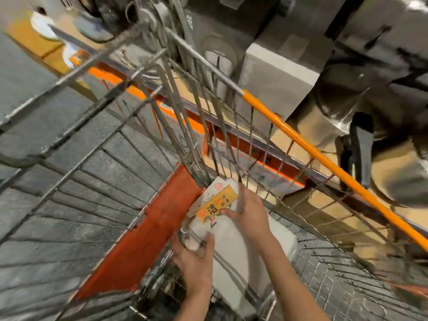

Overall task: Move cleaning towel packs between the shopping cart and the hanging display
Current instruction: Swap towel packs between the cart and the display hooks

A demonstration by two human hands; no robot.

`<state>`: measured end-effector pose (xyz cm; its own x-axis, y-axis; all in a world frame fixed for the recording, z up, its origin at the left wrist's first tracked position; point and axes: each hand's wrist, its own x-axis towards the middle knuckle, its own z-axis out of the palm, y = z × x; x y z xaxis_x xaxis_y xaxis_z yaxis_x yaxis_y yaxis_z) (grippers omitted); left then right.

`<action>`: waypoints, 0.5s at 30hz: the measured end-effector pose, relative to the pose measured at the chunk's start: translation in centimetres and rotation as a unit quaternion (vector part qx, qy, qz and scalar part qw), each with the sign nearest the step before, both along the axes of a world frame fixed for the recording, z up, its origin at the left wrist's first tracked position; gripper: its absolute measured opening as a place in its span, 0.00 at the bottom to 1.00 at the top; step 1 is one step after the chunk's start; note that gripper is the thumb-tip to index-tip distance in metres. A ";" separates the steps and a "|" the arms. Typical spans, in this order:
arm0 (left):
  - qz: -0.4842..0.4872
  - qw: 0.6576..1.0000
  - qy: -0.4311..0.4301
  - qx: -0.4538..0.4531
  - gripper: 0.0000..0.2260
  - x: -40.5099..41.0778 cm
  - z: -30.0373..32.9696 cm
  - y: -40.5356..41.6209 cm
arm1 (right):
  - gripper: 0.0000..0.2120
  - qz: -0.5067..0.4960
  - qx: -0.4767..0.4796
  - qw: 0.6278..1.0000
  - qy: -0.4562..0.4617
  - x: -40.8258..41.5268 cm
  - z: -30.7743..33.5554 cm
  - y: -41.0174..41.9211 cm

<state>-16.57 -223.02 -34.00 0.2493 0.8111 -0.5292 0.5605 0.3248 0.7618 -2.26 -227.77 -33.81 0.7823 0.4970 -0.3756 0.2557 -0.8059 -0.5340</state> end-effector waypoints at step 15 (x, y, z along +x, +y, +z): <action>0.062 0.997 -0.034 -0.003 0.40 0.3 -1.8 -0.8 | 0.45 0.098 0.019 0.994 -0.041 -5.0 -0.1 -2.4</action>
<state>-16.25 -223.78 -35.81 0.1825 0.8347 -0.5196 0.4618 0.3938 0.7948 -7.22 -230.17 -33.91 0.6956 0.6563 -0.2922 0.4505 -0.7153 -0.5343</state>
